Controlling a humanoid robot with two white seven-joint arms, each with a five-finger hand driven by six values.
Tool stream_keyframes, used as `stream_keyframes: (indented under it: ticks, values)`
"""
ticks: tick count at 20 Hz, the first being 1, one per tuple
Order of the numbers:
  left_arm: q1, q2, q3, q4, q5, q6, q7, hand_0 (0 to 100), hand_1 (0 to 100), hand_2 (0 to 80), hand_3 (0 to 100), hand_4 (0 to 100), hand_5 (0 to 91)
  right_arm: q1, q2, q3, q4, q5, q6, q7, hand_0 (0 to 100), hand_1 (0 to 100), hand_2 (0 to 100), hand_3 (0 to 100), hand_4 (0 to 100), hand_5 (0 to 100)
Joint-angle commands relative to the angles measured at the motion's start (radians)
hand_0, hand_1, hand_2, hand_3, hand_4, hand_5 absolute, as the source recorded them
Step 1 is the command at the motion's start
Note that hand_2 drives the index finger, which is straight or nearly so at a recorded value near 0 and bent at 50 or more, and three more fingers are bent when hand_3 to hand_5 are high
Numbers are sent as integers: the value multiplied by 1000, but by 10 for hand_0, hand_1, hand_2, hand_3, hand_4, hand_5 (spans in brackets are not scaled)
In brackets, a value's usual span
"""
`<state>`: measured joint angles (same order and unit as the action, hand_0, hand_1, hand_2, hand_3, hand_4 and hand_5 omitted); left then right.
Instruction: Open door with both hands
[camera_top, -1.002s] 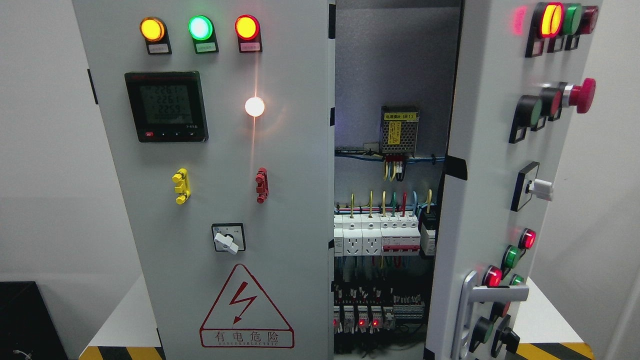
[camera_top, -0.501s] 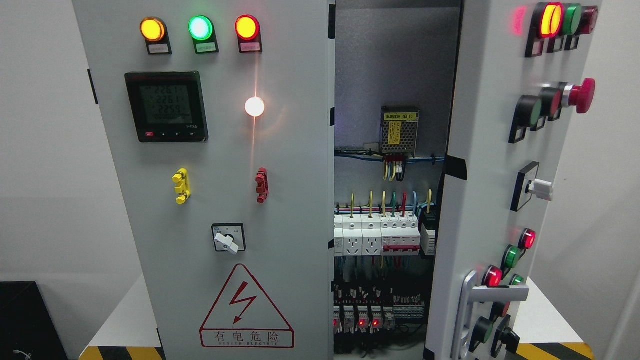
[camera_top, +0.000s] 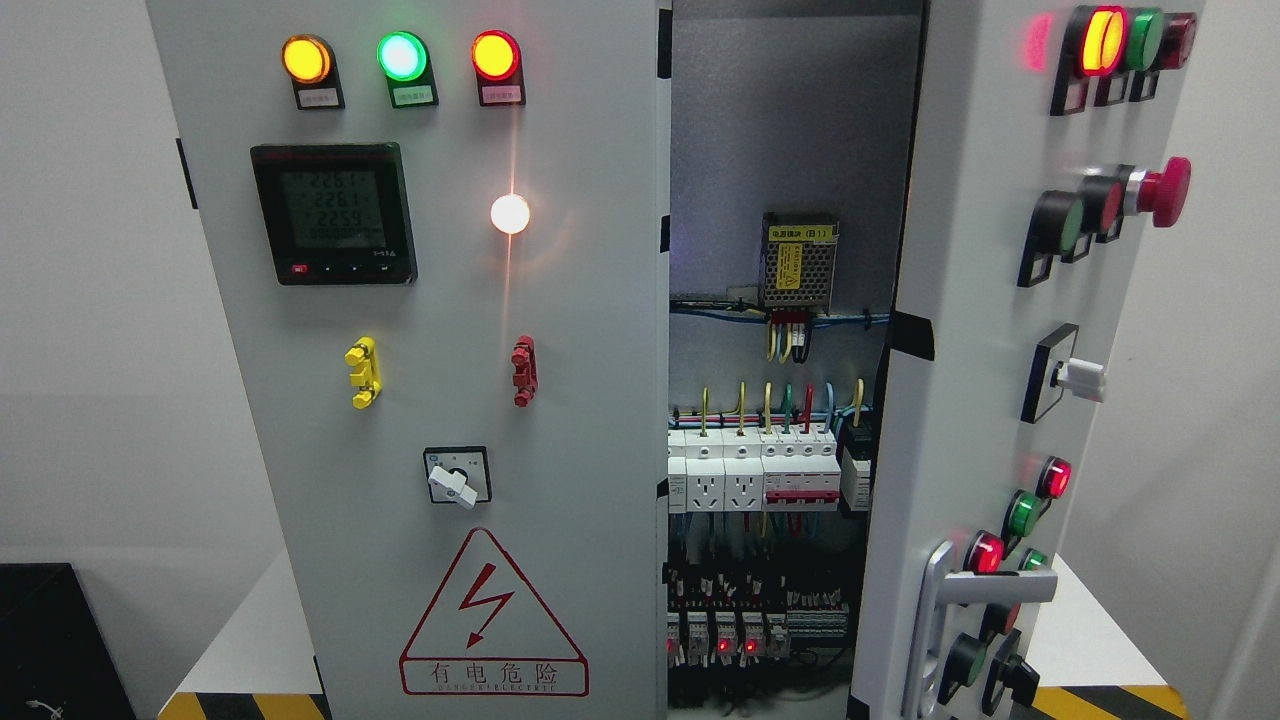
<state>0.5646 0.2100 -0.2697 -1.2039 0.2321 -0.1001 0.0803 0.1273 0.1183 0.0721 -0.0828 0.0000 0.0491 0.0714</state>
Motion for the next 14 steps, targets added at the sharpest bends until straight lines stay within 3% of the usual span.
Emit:
stream_keyframes:
  ticks: [1,7,14]
  values:
    - [35,239,-22,-601,4,0,4,0,0,0,0,0,0,0,0,0,0,-21,0,1,191,0,0,0,0,0]
    - [12,305,-31,-747,7,-1,4,0,0,0,0,0,0,0,0,0,0,-21,0,1,191,0,0,0,0,0]
    - [-83,394,-109,-852,32,-16,3,0,0,0,0,0,0,0,0,0,0,-21,0,-1,191,0,0,0,0,0]
